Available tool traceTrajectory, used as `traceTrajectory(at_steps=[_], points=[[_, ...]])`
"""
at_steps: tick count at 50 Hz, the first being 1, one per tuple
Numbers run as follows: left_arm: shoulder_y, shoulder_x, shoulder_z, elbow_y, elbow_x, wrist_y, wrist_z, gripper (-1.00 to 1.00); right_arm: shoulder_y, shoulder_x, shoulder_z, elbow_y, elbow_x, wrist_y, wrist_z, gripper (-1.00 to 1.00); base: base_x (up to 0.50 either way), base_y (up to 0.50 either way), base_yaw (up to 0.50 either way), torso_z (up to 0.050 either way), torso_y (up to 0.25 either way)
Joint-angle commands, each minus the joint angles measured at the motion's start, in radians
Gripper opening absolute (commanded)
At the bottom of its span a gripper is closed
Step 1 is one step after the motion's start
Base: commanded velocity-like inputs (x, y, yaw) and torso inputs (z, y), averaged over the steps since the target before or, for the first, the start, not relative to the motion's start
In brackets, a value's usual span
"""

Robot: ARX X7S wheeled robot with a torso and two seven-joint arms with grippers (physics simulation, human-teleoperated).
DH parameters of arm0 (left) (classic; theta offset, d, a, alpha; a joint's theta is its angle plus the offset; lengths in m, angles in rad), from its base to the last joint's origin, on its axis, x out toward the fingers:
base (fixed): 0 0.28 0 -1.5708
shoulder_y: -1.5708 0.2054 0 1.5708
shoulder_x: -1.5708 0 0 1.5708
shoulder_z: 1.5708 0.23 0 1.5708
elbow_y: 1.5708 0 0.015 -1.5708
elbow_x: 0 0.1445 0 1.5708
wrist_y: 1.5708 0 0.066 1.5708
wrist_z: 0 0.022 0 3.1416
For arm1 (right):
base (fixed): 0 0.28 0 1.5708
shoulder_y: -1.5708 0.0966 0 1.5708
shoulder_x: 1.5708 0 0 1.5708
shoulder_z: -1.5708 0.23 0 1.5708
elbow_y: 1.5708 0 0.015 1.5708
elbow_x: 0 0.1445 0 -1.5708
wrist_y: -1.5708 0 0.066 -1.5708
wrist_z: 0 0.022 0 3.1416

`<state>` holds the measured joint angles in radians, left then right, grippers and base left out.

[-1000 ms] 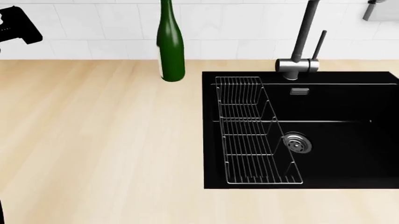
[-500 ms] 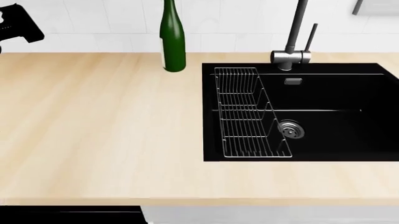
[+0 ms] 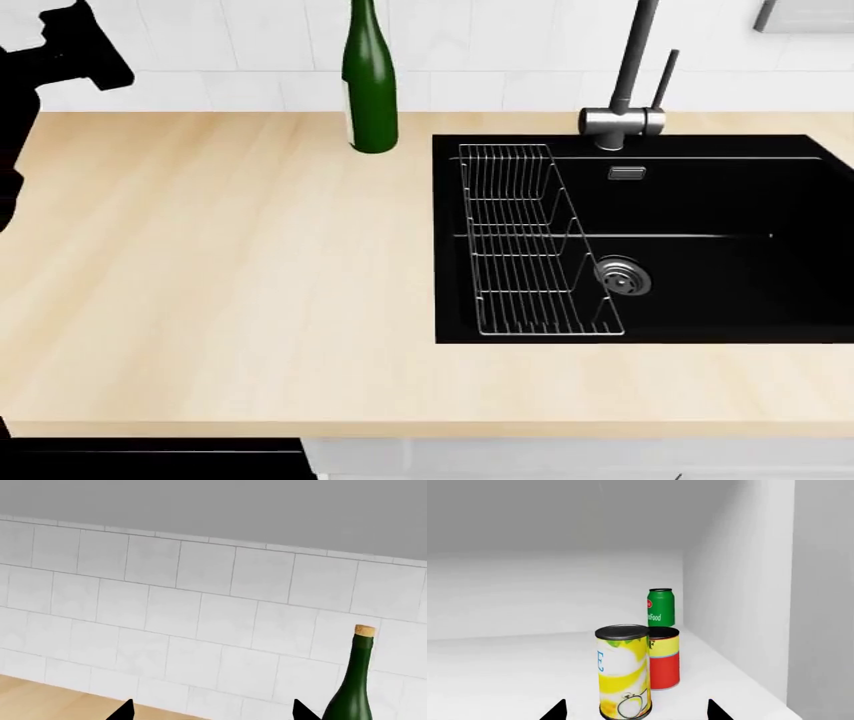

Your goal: Pick the cans from the counter and place them in their designated side in the cabinet.

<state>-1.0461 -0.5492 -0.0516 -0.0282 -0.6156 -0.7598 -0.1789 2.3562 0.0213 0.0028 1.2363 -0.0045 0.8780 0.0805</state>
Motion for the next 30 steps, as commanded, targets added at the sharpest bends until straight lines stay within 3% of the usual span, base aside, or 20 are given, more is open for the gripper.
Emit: traceTrajectory(at_steps=[1,17,19,20,22,24,28,30], points=[[0.028,0.016,-0.005,0.076,-0.049,-0.028,0.006,1.00,0.000,0.000,0.000,0.000,0.000,0.000,0.000,1.00,0.00,0.00,0.00,0.000,0.000],[0.032,0.010,-0.003,0.187,-0.104,-0.080,0.002,1.00,0.000,0.000,0.000,0.000,0.000,0.000,0.000,1.00,0.00,0.00,0.00,0.000,0.000],[0.025,0.011,0.003,0.187,-0.103,-0.080,0.004,1.00,-0.010,-0.020,-0.296,0.072,0.090,-0.300,-0.271,1.00,0.00,0.00,0.00,0.000,0.000],[0.022,0.011,0.005,0.187,-0.102,-0.080,0.005,1.00,-0.046,-0.015,-0.293,0.071,0.092,-0.382,-0.266,1.00,0.00,0.00,0.00,0.000,0.000],[0.018,0.013,0.010,0.187,-0.101,-0.080,0.006,1.00,-0.346,0.085,-0.269,-0.229,0.130,-0.082,-0.209,1.00,0.00,0.00,0.00,0.000,0.000],[0.014,0.013,0.013,0.190,-0.102,-0.082,0.006,1.00,-0.476,0.122,-0.240,-0.529,0.152,0.191,-0.182,1.00,0.00,0.00,0.00,0.000,0.000],[0.007,0.016,0.020,0.191,-0.102,-0.083,0.006,1.00,-0.522,0.149,-0.229,-1.120,0.170,0.296,-0.178,1.00,0.00,0.00,0.00,0.000,0.000],[0.004,0.018,0.024,0.189,-0.101,-0.082,0.006,1.00,-0.529,0.155,-0.232,-1.142,0.172,0.311,-0.178,1.00,0.00,0.00,0.00,0.000,0.000]])
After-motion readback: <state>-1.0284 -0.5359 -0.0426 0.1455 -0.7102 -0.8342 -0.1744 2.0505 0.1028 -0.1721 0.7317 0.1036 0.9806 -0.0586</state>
